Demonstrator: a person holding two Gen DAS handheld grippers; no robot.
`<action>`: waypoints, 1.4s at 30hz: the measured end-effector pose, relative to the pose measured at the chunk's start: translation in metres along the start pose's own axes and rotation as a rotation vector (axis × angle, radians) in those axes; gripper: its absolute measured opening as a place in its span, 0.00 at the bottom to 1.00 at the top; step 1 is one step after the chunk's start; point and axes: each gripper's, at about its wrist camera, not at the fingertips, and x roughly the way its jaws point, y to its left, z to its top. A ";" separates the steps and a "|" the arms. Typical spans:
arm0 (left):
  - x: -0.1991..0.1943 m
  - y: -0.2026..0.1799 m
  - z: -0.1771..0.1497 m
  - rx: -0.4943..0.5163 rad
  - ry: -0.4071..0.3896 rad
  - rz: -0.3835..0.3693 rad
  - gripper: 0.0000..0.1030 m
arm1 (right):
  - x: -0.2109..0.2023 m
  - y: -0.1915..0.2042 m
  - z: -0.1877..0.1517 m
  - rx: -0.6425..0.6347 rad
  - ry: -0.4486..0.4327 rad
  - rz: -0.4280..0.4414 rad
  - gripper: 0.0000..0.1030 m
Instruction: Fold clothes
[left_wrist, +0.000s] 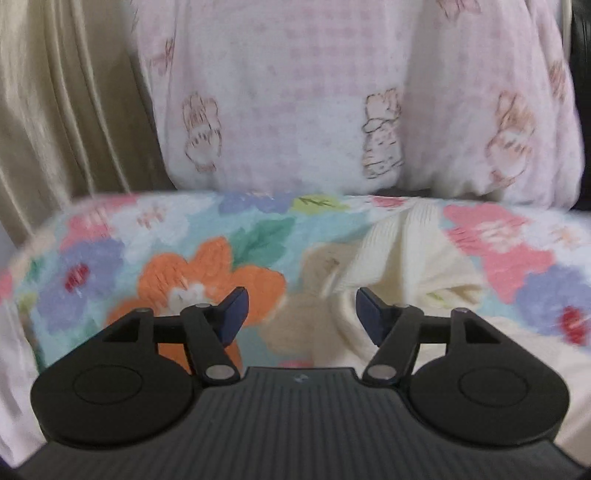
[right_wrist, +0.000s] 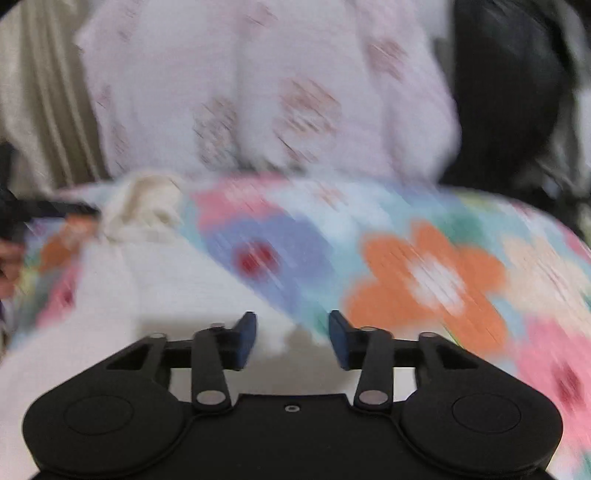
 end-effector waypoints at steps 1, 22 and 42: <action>-0.007 0.002 -0.002 -0.023 0.007 -0.051 0.62 | -0.013 -0.012 -0.014 0.049 -0.011 0.024 0.49; -0.139 -0.197 -0.175 0.286 0.213 -0.643 0.63 | -0.008 -0.082 -0.068 0.336 -0.071 0.258 0.63; -0.158 -0.201 -0.196 0.259 0.210 -0.606 0.40 | -0.083 -0.133 -0.107 0.362 0.001 0.224 0.38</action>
